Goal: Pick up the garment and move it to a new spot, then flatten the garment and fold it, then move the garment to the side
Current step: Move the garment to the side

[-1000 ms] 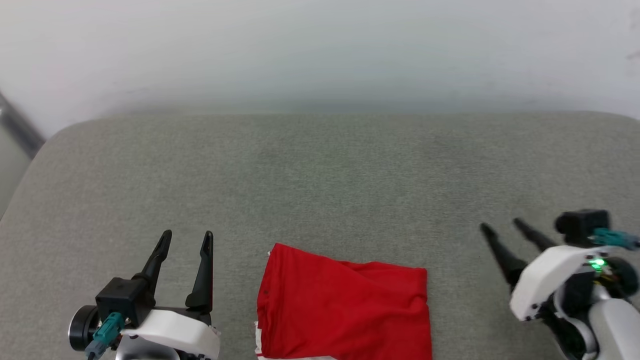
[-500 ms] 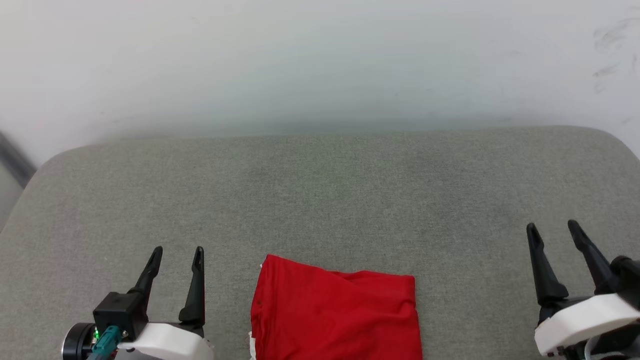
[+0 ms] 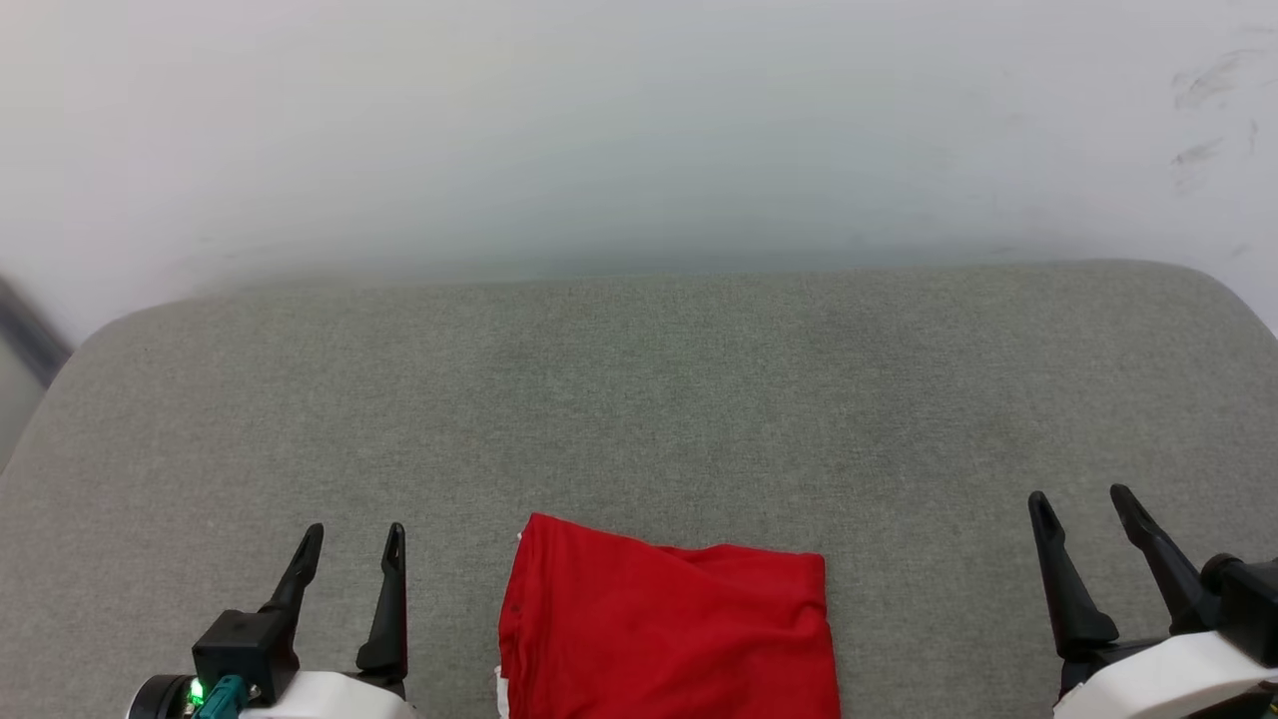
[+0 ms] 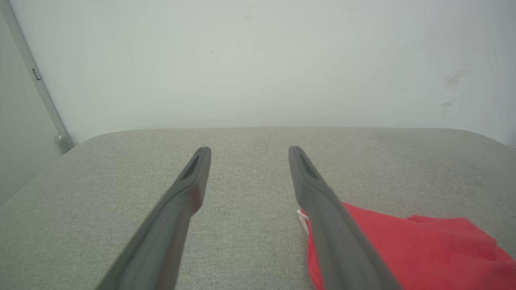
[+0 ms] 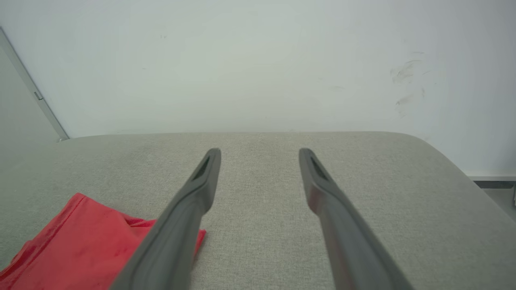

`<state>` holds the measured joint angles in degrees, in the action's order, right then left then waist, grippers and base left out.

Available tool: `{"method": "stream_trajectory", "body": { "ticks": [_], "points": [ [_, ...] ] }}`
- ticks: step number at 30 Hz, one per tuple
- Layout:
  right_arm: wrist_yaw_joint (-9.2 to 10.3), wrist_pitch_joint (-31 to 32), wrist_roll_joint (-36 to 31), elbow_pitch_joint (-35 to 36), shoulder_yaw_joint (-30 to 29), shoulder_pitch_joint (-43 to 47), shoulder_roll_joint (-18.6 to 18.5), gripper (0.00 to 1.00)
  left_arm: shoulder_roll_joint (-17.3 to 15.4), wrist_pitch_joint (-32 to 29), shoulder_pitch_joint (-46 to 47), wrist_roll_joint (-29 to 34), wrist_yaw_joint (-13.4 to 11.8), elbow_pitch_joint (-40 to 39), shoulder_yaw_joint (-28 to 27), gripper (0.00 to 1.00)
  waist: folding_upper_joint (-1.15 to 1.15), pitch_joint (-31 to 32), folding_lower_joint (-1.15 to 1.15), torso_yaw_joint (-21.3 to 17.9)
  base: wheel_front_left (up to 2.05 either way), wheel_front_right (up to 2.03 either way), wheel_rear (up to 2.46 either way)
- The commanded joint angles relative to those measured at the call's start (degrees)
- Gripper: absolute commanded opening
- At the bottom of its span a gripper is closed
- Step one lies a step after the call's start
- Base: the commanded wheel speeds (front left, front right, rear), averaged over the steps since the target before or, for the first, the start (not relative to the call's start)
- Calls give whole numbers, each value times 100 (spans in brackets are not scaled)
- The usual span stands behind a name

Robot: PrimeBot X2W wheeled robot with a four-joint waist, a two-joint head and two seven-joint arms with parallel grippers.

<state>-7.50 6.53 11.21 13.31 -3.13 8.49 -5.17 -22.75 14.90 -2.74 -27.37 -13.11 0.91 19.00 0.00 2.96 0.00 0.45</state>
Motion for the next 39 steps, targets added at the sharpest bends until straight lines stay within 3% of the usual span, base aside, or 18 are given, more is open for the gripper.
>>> {"method": "stream_trajectory", "body": {
  "ticks": [1,8,13,18,26,38,39],
  "points": [
    [3,23,5,33,-7,52,23,100,20,39,-33,32,13,12,-20,100,0,-8,0,4,0,0,0],
    [3,173,111,72,-127,-55,42,100,90,39,54,111,81,17,-90,100,0,-98,0,22,0,0,0],
    [3,652,729,-286,-430,-64,-16,100,165,40,235,216,190,13,-144,100,0,-249,0,162,0,0,0],
    [2,1692,1450,-904,-795,-99,4,100,336,33,412,349,290,-33,-158,100,0,-360,0,412,0,0,0],
    [3,3579,2400,-1605,-424,-185,108,100,596,27,551,507,483,-51,-225,100,0,-589,0,838,0,0,0],
    [5,3925,3492,-2861,82,-901,239,100,799,28,637,670,740,95,-501,100,0,-846,0,1076,0,0,0],
    [6,3899,3538,-2971,137,-950,240,68,802,28,642,695,750,102,-522,100,0,-841,0,1072,0,0,0]
  ]
}}
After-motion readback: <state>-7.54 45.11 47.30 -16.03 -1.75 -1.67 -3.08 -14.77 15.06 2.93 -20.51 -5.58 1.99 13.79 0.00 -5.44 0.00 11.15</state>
